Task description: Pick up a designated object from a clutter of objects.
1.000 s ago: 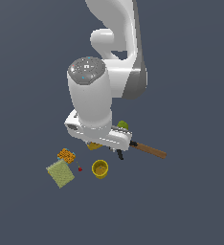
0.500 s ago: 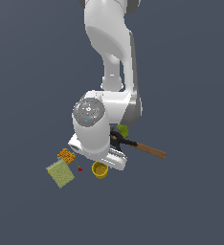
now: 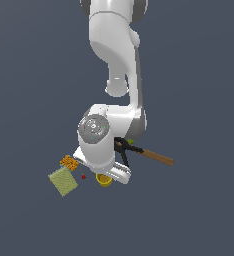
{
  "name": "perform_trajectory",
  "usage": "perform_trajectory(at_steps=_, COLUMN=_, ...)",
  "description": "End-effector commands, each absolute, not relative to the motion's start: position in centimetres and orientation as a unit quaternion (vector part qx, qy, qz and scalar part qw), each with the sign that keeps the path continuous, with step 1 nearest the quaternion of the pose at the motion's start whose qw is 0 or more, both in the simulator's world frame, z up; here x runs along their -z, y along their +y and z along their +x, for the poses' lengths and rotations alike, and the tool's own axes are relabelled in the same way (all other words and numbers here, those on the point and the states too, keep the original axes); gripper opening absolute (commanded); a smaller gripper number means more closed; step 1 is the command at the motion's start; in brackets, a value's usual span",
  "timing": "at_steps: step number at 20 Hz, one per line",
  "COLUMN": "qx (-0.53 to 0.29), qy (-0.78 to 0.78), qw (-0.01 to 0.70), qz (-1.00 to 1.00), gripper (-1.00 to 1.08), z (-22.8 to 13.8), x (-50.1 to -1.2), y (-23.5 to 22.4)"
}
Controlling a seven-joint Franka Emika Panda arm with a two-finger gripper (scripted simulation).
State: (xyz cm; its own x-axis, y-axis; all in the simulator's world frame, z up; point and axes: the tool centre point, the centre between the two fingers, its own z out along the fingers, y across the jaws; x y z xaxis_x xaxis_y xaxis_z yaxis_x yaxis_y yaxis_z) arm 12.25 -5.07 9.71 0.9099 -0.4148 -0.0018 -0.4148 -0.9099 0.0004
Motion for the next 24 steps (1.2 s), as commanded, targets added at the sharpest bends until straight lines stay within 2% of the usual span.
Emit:
perform_trajectory(at_steps=1, qx=0.001, qy=-0.212, qw=0.000, qz=0.977, gripper=1.00, z=12.3, x=-9.7, y=-5.1)
perform_trajectory(at_steps=13, qx=0.000, qy=-0.213, qw=0.000, qz=0.977, gripper=1.00, z=12.2, x=-5.1, y=-5.1)
perform_trajectory(at_steps=18, qx=0.000, qy=-0.213, qw=0.000, qz=0.977, gripper=1.00, z=12.3, x=-4.6, y=-5.1)
perform_trajectory(at_steps=19, qx=0.000, qy=-0.213, qw=0.000, qz=0.977, gripper=-1.00, z=12.3, x=-4.6, y=-5.1)
perform_trajectory(at_steps=24, qx=0.000, qy=-0.213, qw=0.000, qz=0.977, gripper=-1.00, z=12.3, x=-4.6, y=-5.1)
